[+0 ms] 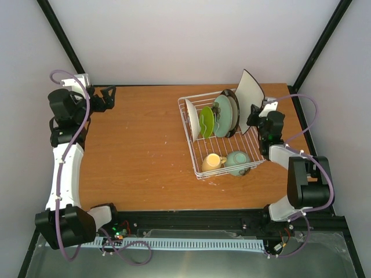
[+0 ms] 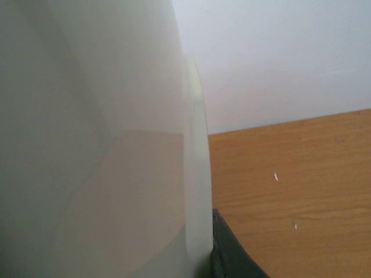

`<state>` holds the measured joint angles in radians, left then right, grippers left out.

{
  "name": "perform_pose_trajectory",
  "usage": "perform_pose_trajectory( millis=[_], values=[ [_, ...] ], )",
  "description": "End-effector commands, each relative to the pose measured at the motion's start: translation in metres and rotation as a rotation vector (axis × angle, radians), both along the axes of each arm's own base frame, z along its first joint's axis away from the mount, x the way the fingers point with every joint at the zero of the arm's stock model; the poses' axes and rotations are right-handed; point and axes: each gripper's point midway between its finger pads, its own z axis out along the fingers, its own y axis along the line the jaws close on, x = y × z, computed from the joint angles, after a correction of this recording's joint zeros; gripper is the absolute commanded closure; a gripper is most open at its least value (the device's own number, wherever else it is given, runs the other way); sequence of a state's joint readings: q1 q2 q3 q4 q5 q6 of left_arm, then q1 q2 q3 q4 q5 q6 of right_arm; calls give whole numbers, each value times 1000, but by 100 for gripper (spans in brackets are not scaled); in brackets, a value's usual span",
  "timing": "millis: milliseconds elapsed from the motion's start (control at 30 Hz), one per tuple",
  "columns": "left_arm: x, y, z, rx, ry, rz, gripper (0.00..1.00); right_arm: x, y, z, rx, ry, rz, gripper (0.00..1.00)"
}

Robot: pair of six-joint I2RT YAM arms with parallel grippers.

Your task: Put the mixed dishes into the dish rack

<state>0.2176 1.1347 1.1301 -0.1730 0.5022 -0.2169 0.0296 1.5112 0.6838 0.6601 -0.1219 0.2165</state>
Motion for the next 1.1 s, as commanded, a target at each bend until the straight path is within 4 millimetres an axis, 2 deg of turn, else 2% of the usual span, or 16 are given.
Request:
perform_pose_trajectory(
  millis=[0,133,267,467,700,1067],
  values=[
    [3,-1,31,46,-80,-13,0,21,6,64,-9,-241,5,97],
    [9,0,33,50,-80,-13,0,35,17,59,-19,-231,34,97],
    [13,0,28,43,-66,-19,0,45,29,41,-44,-185,76,97],
    [15,-1,17,31,-45,-27,0,42,36,16,-78,-111,117,97],
    [16,-4,15,15,-39,-48,0,40,35,4,-81,-56,113,74],
    [8,-6,19,17,-46,-50,0,34,32,15,-78,-40,94,62]
  ],
)
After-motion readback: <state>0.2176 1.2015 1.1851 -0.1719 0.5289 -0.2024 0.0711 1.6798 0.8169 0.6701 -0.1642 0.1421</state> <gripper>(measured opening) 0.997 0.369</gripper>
